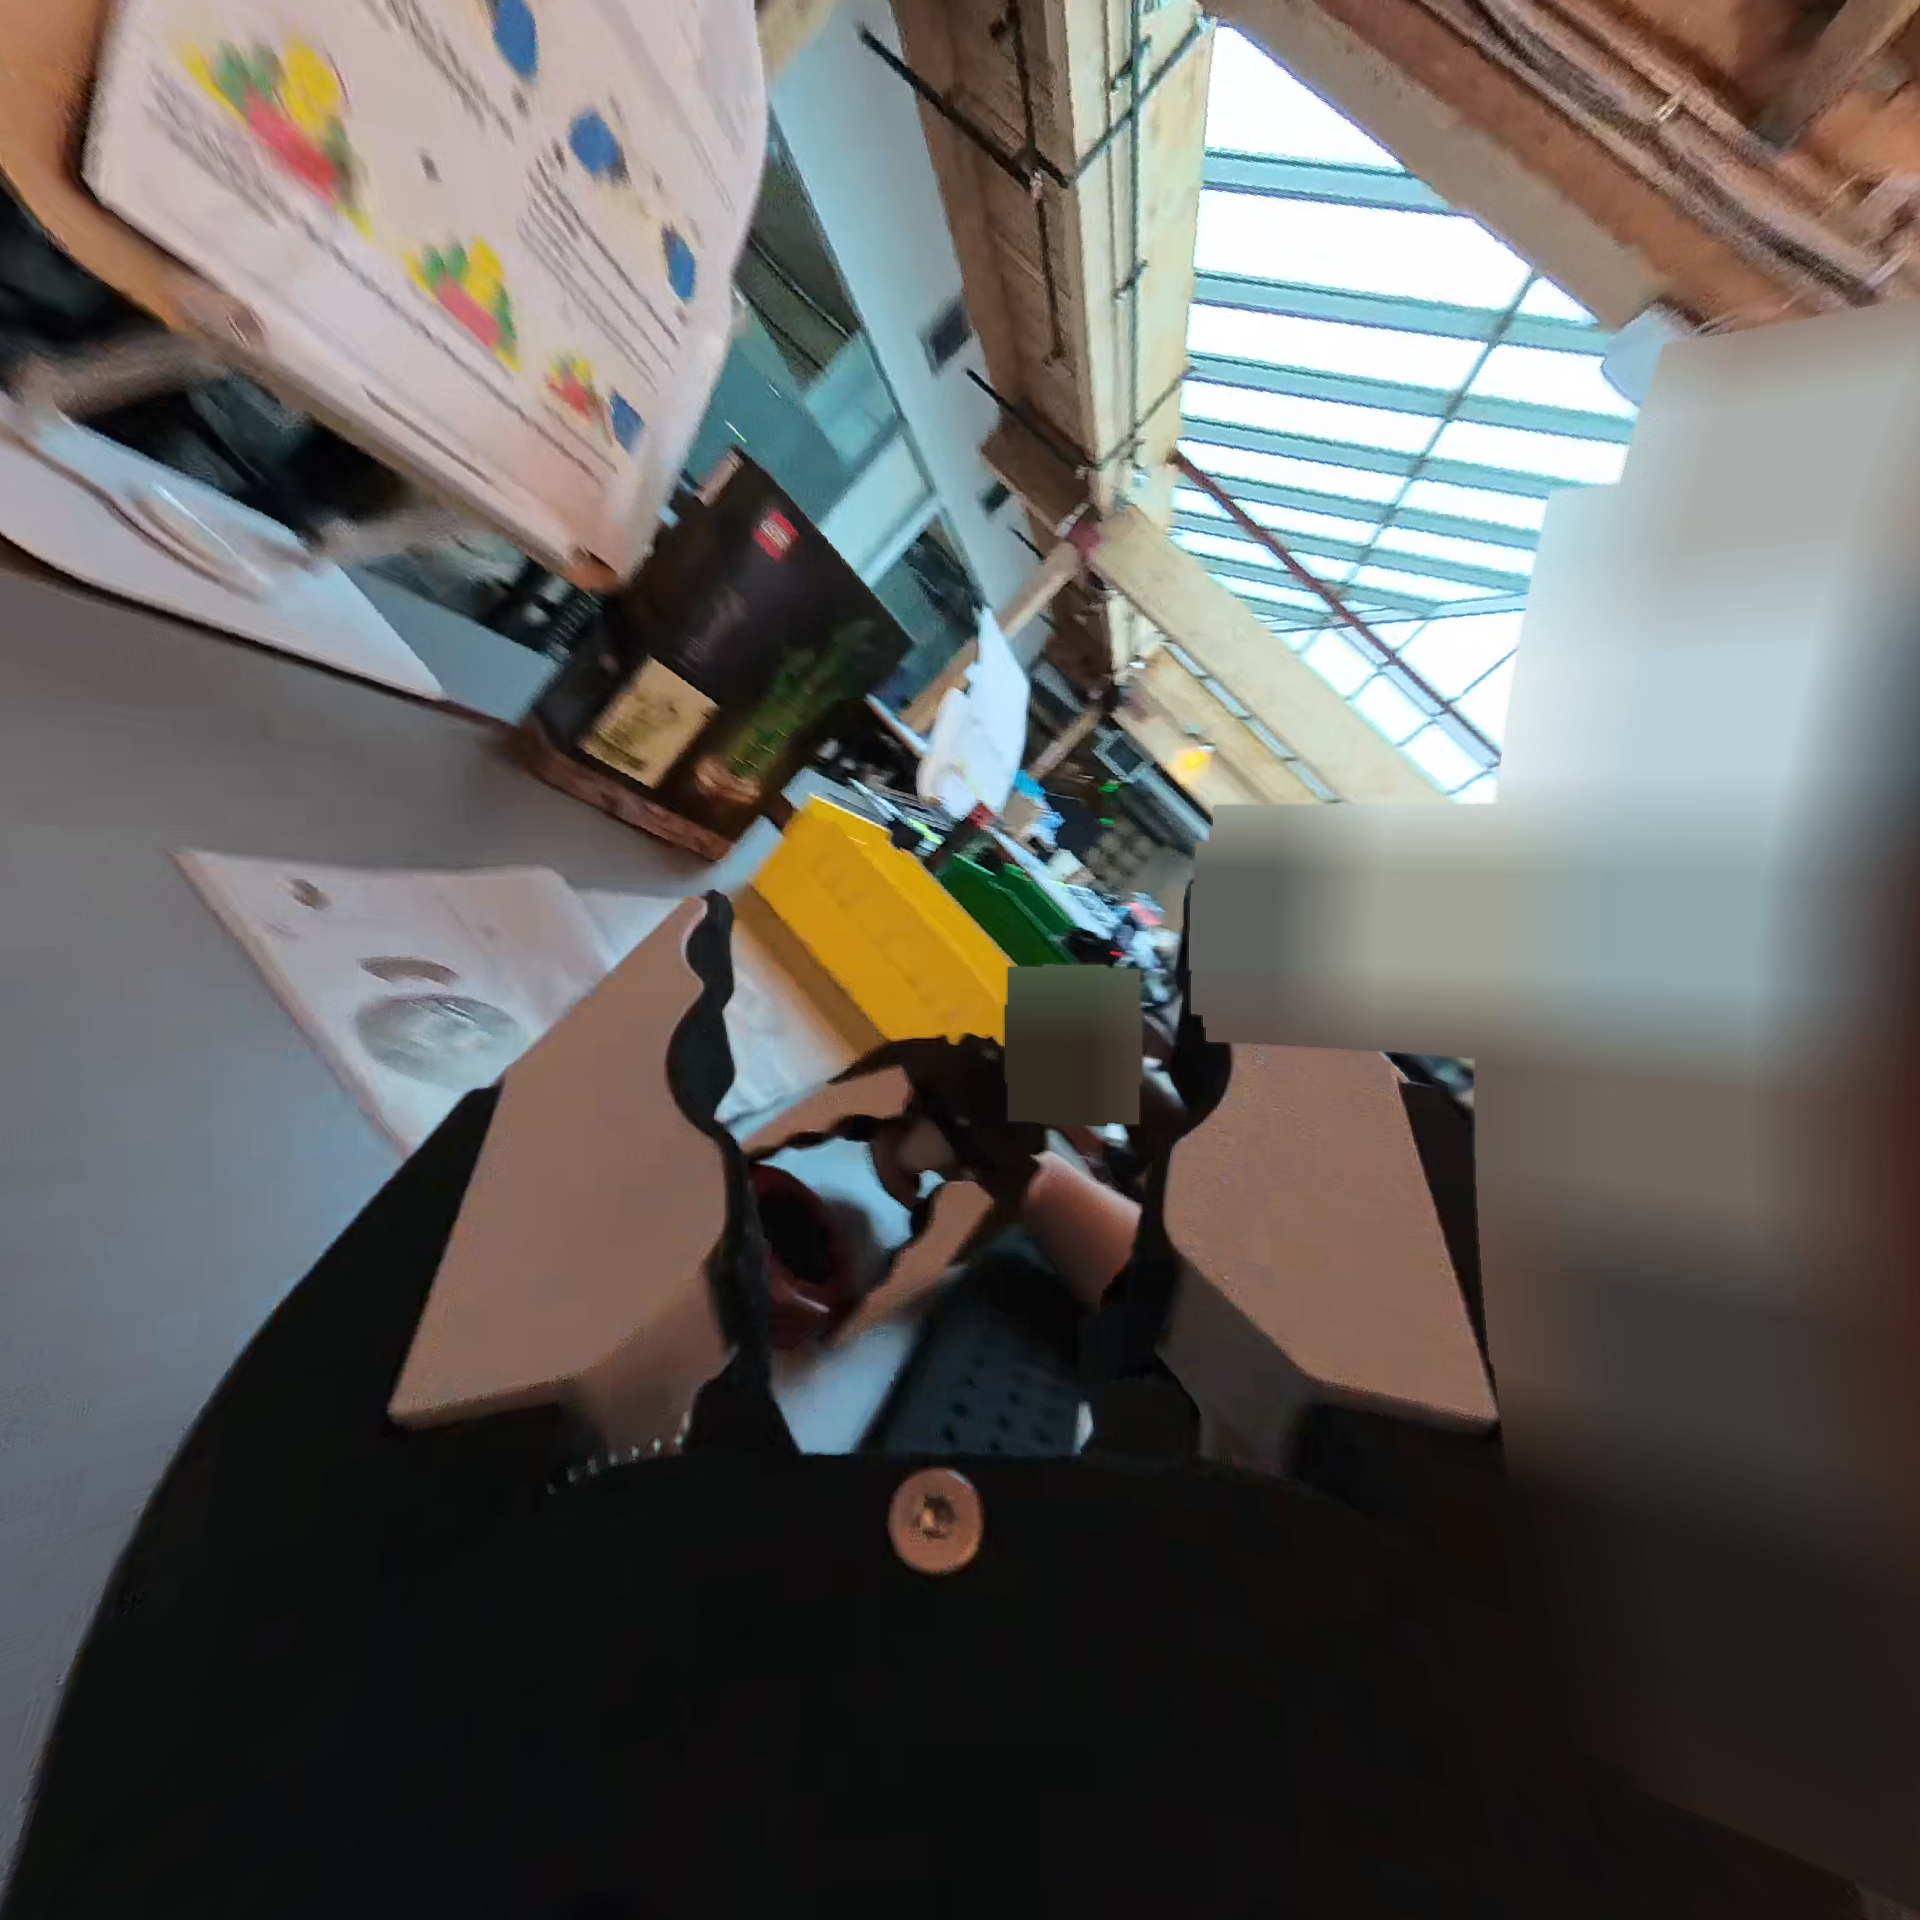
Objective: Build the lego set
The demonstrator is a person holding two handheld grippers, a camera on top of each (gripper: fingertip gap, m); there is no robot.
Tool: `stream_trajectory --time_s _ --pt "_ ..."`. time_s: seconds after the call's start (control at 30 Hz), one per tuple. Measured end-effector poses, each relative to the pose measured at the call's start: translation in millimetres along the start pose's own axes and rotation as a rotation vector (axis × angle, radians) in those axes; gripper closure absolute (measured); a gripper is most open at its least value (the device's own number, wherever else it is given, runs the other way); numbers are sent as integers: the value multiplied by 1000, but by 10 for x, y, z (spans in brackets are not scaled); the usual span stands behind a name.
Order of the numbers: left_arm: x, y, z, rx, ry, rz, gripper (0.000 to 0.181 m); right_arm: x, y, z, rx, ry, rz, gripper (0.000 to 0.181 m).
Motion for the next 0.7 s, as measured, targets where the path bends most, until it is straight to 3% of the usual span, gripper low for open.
stream_trajectory --time_s 0.03,0.13,0.2,0.3,0.37,0.47,0.53,0.7 --pt "-35 -15 39 -6 -15 -56 97 8 -6 -4 -22 1 1 96" --pt "-108 -45 161 -10 -66 -234 95 22 11 -10 -44 7 8 94" --pt "-150 -41 246 10 -123 -366 94 25 -6 22 -58 31 7 78" --pt "-204 14 345 66 -221 -585 95 38 -313 73 -173 94 24 69" --pt "-220 77 378 91 -264 -702 93 91 -598 -80 -206 68 -6 61" --pt "-223 195 394 78 -241 -817 96 188 -842 -520 -88 -29 -25 47" --pt "-223 274 404 108 -217 -853 96 199 -891 -760 9 -52 -22 47" --pt "-113 429 474 317 -209 -887 94 242 -958 -986 162 -115 7 70"
Point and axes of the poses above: each gripper's, where its closed fingertips meet, z back along the fingers, y out of its underside, x = y × z across the jaws, the point moved 10 cm from there along z, back along the fingers, and after that the axes turned 7 degrees about y, right-handed, at the moved point
